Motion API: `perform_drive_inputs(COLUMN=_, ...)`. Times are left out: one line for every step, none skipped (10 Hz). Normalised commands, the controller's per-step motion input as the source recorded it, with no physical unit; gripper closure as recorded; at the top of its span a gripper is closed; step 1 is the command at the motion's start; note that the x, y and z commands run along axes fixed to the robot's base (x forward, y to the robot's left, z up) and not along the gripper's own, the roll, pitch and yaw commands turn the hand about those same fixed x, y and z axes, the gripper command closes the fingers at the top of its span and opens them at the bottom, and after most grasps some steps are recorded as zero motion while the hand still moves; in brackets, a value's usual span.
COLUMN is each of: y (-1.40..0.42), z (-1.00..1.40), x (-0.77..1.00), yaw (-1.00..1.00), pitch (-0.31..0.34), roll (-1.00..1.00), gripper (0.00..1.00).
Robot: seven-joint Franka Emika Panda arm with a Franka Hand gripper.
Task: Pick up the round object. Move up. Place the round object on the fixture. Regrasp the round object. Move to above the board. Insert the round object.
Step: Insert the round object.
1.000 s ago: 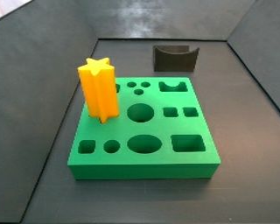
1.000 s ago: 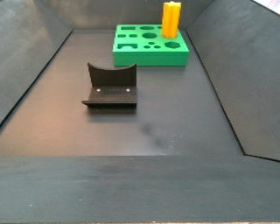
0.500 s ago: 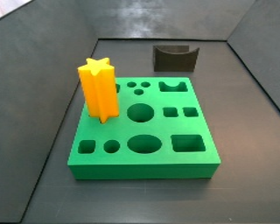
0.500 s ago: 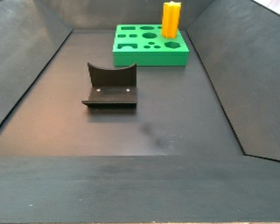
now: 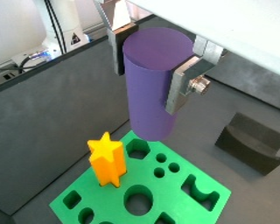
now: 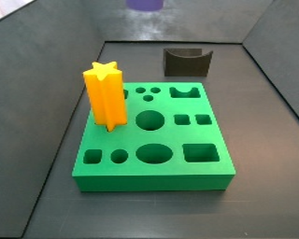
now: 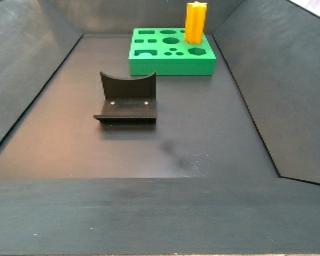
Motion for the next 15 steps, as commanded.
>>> perform_drive_inputs(y=-0.12, z=-0.44, x=0.11, yaw=-0.02, pitch=0.0, roll=-0.05, gripper=1.0)
perform_drive_inputs(y=-0.13, z=-0.51, x=0.12, yaw=-0.02, pitch=0.0, roll=-0.03, gripper=1.0)
perform_drive_inputs(y=-0.13, z=-0.56, x=0.12, yaw=-0.01, pitch=0.0, roll=-0.01, gripper=1.0)
perform_drive_inputs(y=-0.13, z=-0.59, x=0.15, yaw=-0.05, pitch=0.0, roll=0.0, gripper=1.0)
perform_drive_inputs(y=-0.17, z=-0.63, x=0.11, yaw=-0.07, pitch=0.0, roll=0.0, gripper=1.0)
perform_drive_inputs(y=-0.17, z=-0.6, x=0.0, yaw=-0.12, pitch=-0.054, roll=0.0, gripper=1.0)
perform_drive_inputs(y=-0.15, z=-0.54, x=0.0, yaw=-0.16, pitch=-0.089, roll=0.0, gripper=1.0)
perform_drive_inputs(y=-0.09, z=-0.47, x=-0.08, yaw=-0.23, pitch=-0.129, roll=-0.04, gripper=1.0)
perform_drive_inputs(y=0.0, z=-0.42, x=0.0, yaw=-0.42, pitch=0.0, roll=-0.02, gripper=1.0)
perform_drive_inputs(y=-0.01, z=-0.42, x=0.05, yaw=-0.48, pitch=0.08, roll=-0.02, gripper=1.0)
perform_drive_inputs(y=-0.07, z=-0.44, x=0.15, yaw=-0.52, pitch=0.111, roll=0.0, gripper=1.0)
perform_drive_inputs(y=0.0, z=-0.08, x=0.13, yaw=-0.07, pitch=0.057, roll=0.01, gripper=1.0)
perform_drive_inputs(y=-0.08, z=-0.13, x=0.06, yaw=0.0, pitch=0.046, roll=0.0, gripper=1.0)
perform_drive_inputs(y=-0.21, z=-0.56, x=0.19, yaw=-0.14, pitch=0.087, roll=0.0, gripper=1.0)
perform_drive_inputs(y=-0.21, z=-0.73, x=0.28, yaw=-0.49, pitch=0.184, roll=0.0, gripper=1.0)
